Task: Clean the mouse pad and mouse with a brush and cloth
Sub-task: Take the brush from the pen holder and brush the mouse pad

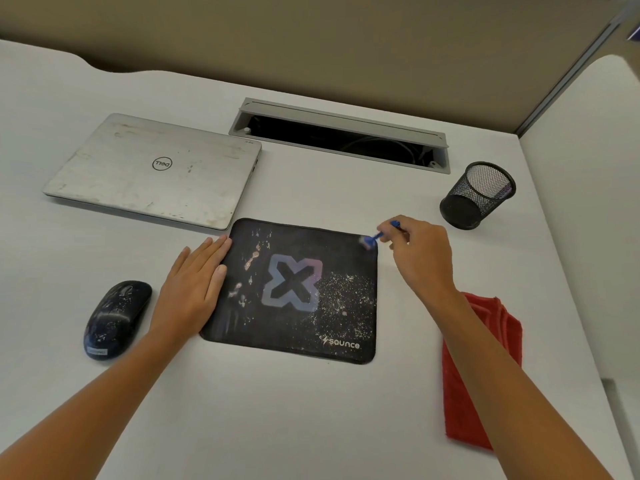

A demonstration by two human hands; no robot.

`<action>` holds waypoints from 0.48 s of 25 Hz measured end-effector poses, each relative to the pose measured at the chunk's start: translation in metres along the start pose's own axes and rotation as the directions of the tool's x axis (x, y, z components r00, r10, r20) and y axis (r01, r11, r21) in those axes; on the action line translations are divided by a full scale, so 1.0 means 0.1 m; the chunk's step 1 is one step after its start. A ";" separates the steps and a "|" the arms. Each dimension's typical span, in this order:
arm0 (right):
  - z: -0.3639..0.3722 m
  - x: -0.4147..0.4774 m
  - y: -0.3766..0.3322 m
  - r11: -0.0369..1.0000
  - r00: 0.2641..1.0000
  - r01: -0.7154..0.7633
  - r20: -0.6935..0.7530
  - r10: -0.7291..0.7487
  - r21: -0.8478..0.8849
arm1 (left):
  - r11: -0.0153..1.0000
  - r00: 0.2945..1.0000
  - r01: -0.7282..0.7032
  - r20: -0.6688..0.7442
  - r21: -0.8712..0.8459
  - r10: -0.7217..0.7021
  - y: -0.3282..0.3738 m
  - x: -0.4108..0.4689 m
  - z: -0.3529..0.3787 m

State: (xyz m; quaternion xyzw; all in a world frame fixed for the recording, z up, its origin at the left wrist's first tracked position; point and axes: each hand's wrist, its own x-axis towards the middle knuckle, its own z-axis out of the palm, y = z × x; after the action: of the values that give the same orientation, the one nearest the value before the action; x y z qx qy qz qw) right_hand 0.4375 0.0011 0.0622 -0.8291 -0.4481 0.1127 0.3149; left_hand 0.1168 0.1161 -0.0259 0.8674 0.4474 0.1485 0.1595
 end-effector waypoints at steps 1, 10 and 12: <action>0.01 0.01 0.00 1.000 1.000 0.006 0.003 -0.006 -0.030 | 1.000 1.000 0.001 0.001 0.001 -0.001 0.00 0.00 0.00; 0.08 0.01 -0.11 0.998 0.988 0.049 0.146 -0.052 0.026 | 1.000 1.000 0.003 0.004 -0.003 -0.003 0.00 0.01 0.00; 0.10 0.02 -0.15 0.996 0.984 0.050 0.166 -0.062 0.074 | 1.000 1.000 0.003 0.002 -0.003 -0.003 0.00 0.01 0.00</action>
State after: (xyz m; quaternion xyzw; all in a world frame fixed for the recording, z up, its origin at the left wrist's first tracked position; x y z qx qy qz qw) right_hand 0.4236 0.0132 0.0641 -0.7922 -0.4920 0.1887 0.3078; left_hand 0.1176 0.1168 -0.0257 0.8667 0.4482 0.1481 0.1614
